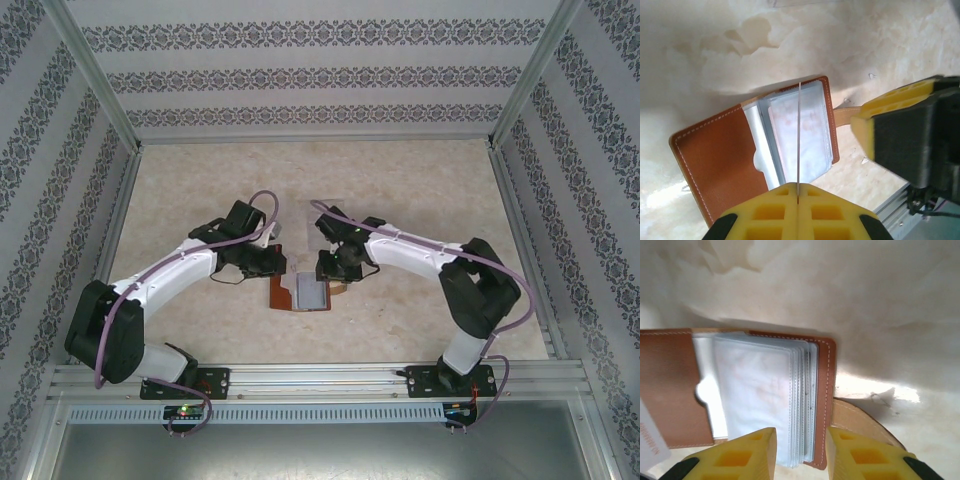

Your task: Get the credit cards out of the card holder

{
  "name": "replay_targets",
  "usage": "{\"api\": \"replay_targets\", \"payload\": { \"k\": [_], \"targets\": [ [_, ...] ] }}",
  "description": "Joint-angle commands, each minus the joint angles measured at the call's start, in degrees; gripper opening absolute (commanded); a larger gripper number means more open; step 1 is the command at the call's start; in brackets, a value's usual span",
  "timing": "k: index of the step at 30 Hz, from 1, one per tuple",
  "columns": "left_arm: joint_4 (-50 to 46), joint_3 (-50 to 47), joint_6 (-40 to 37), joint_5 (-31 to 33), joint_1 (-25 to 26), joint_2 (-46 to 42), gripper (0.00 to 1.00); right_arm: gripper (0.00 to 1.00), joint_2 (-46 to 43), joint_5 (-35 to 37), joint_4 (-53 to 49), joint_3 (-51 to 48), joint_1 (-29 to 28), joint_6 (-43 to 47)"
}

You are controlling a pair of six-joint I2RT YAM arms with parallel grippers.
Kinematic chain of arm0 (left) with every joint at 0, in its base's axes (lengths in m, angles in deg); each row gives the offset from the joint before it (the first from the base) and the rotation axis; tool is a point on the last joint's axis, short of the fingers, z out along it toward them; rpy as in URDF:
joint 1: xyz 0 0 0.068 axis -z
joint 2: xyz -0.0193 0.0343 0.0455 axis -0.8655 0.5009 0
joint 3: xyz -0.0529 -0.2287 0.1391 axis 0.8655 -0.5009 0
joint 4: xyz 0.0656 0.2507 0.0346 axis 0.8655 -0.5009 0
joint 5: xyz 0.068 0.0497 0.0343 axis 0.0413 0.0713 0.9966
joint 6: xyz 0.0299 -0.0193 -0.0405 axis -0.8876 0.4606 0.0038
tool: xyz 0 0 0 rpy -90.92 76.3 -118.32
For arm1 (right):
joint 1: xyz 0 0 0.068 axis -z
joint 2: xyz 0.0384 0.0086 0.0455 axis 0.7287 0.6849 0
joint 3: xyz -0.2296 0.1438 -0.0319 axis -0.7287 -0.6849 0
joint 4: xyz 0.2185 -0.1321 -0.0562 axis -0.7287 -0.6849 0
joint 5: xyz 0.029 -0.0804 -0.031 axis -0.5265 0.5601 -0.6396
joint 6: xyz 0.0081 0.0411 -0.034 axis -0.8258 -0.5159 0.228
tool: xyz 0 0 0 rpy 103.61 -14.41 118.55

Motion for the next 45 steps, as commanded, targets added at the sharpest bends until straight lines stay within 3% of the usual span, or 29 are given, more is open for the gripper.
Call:
{"api": "replay_targets", "payload": {
  "k": [1,9,14,24,27,35,45],
  "targets": [
    [-5.1,5.6,-11.2,2.2,0.3,1.9,0.00,0.33,-3.8,2.7,-2.2,-1.6,2.3,0.7],
    [-9.2,17.9,-28.1,2.8,0.4,10.0,0.00,0.33,-8.9,3.6,-4.5,-3.7,7.3,3.4],
    [-12.9,27.4,-37.3,-0.7,0.5,15.4,0.00,0.34,-10.9,4.1,-6.1,-4.0,10.0,5.1],
    [-33.3,55.0,-57.3,1.3,2.6,32.9,0.00,0.34,-16.0,5.0,-8.3,-6.5,15.5,7.0],
    [-38.1,64.1,-60.0,4.8,2.9,38.7,0.00,0.34,-17.1,4.9,-8.6,-7.3,16.3,7.0],
    [-49.9,85.2,-66.2,5.7,3.6,52.8,0.00,0.35,-20.7,4.9,-8.7,-10.3,18.3,6.2],
    [-48.7,87.2,-68.5,7.5,4.2,58.1,0.00,0.34,-22.5,4.9,-8.3,-12.4,18.8,4.9]
  ]
}}
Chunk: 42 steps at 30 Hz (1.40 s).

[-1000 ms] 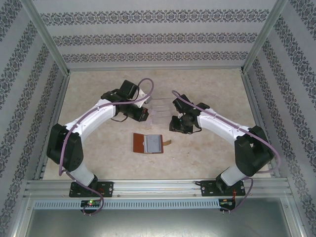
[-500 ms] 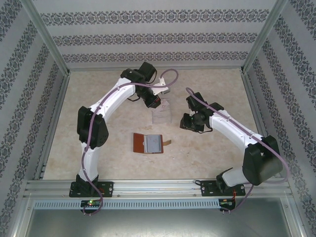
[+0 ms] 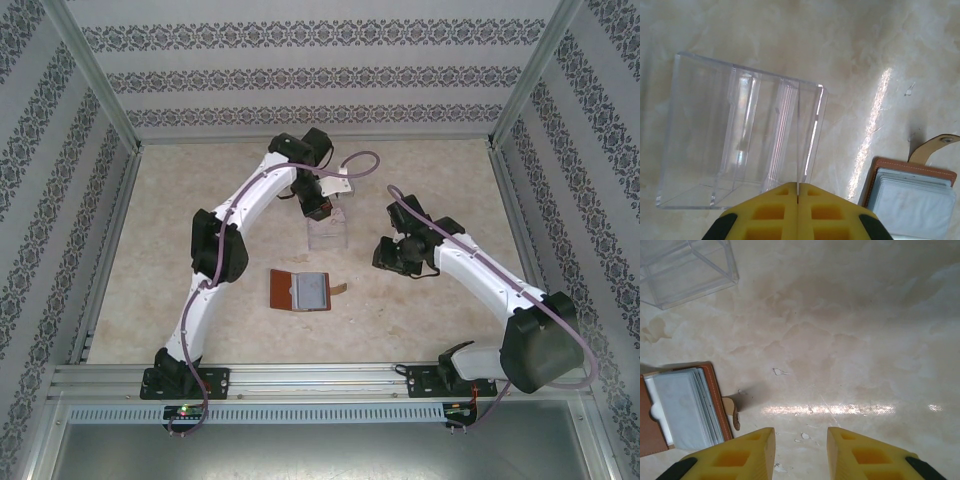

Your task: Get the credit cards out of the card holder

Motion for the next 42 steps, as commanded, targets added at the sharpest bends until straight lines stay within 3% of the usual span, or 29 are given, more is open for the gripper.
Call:
{"api": "replay_targets", "payload": {
  "k": [1,8,18,26,35,42],
  "targets": [
    [-3.3,1.7,-2.9,1.3,0.6,1.8,0.00,0.35,-0.8,0.9,-0.8,-1.0,0.8,-1.0],
    [-3.2,1.8,-3.5,1.9,0.8,4.4,0.00,0.34,-1.2,0.9,-0.6,-1.5,0.8,-1.6],
    [-6.6,1.5,-5.5,-4.6,1.4,5.6,0.00,0.34,-1.6,1.0,-0.5,-2.0,0.9,-1.8],
    [-8.5,1.6,-6.2,-2.2,2.1,6.8,0.04,0.35,-1.8,1.3,-0.3,-2.1,1.0,-1.6],
    [-6.9,2.4,-5.0,3.5,2.4,5.6,0.24,0.34,-1.7,1.1,0.4,-2.1,1.1,-1.6],
    [-3.3,2.1,-3.7,7.5,2.4,3.5,0.29,0.34,-1.1,1.0,0.8,-1.0,1.1,-1.1]
  ]
}}
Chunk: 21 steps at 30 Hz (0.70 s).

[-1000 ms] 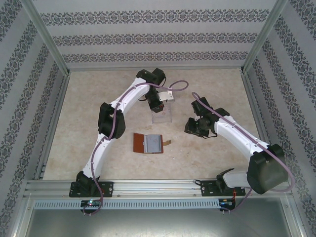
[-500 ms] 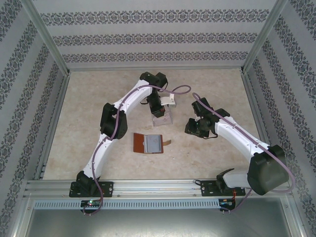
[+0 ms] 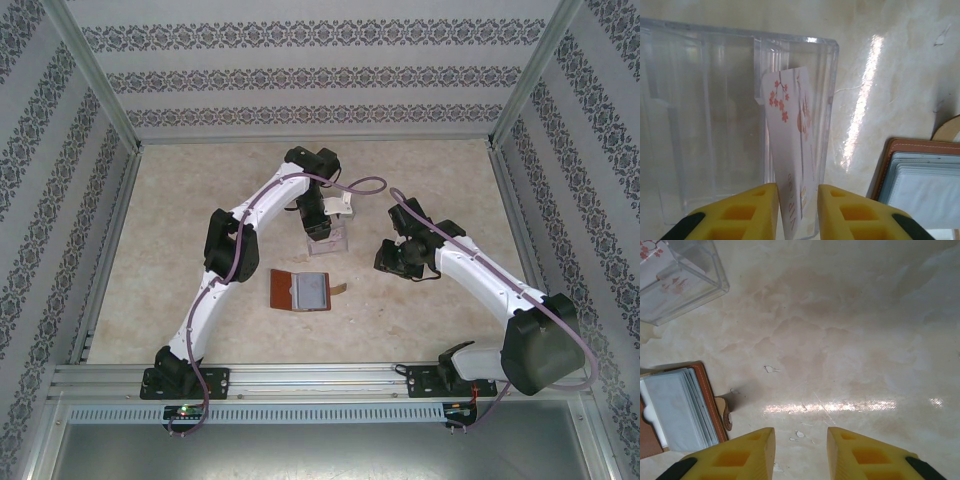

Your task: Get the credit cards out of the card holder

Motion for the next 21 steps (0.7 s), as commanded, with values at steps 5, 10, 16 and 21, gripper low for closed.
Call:
{"api": "replay_targets", "payload": {
  "k": [5,10,16,21],
  "targets": [
    [3.0,0.6,1.5,3.5,0.5,-4.4,0.35,0.34,0.5,0.6,1.0,1.5,0.6,0.3],
    [6.8,-4.1,3.8,3.1,0.6,-7.5,0.35,0.34,2.0,-0.3,2.2,2.2,0.3,0.2],
    [14.8,-12.9,10.9,2.4,0.4,-14.0,0.33,0.34,4.0,-2.3,4.0,3.1,-1.1,0.1],
    [22.8,-21.5,22.8,4.8,0.1,-19.7,0.31,0.34,6.3,-4.9,5.4,4.1,-3.6,-0.6]
  ]
}}
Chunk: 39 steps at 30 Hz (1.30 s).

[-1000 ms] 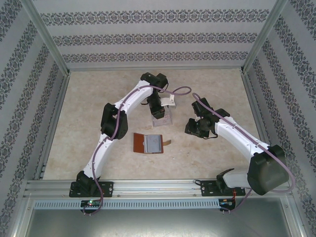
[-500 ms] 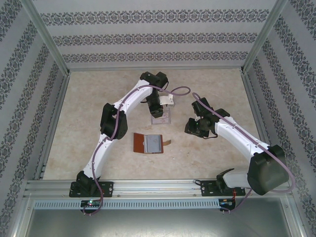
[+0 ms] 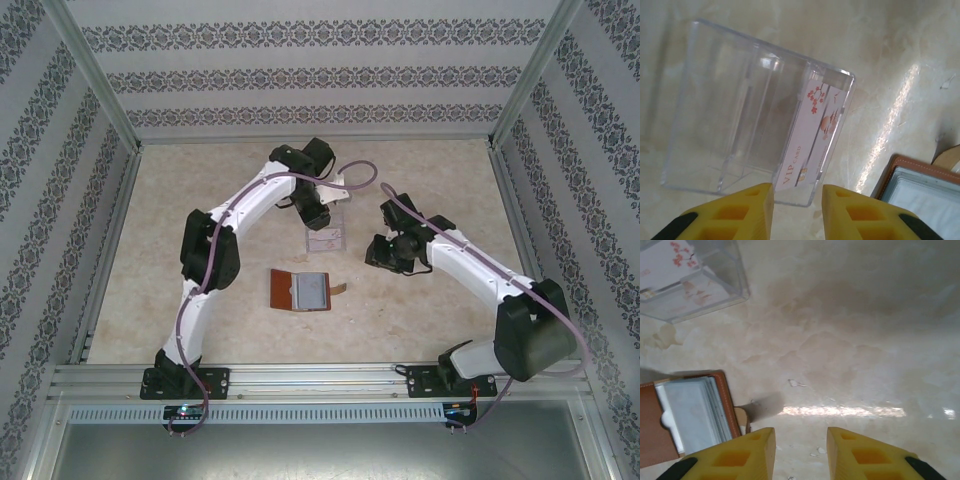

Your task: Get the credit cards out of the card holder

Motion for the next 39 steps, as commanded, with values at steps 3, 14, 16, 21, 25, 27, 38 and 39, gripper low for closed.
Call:
{"api": "replay_targets", "payload": {
  "k": [3,14,16,21,25,27,38,39],
  "targets": [
    [10.4,-8.7,16.2,0.0,-0.1,-7.1,0.31,0.35,3.1,-3.6,2.3,2.5,-3.3,-1.3],
    [18.8,-26.4,35.0,8.2,-0.1,-18.9,0.31,0.34,10.0,-6.8,4.1,6.7,-10.0,-2.7],
    [19.2,-29.2,37.3,9.4,-0.2,-20.7,0.31,0.34,11.1,-7.1,4.1,7.1,-10.6,-2.7],
    [22.5,-36.6,45.0,8.4,-0.2,-25.1,0.31,0.33,14.0,-7.8,4.1,7.3,-11.4,-2.7],
    [26.1,-42.3,50.0,6.9,-0.1,-28.5,0.31,0.33,15.8,-8.2,3.9,7.2,-11.7,-2.7],
    [27.4,-44.4,52.4,6.1,-0.2,-29.8,0.31,0.33,16.5,-8.2,3.8,7.1,-11.8,-2.3],
    [35.7,-55.1,63.0,-0.4,0.0,-36.3,0.29,0.27,18.7,-7.6,3.1,5.9,-11.7,-1.2],
    [35.9,-55.7,63.5,-0.8,0.0,-36.8,0.29,0.27,18.7,-7.4,3.1,5.8,-11.8,-1.1]
  ]
}}
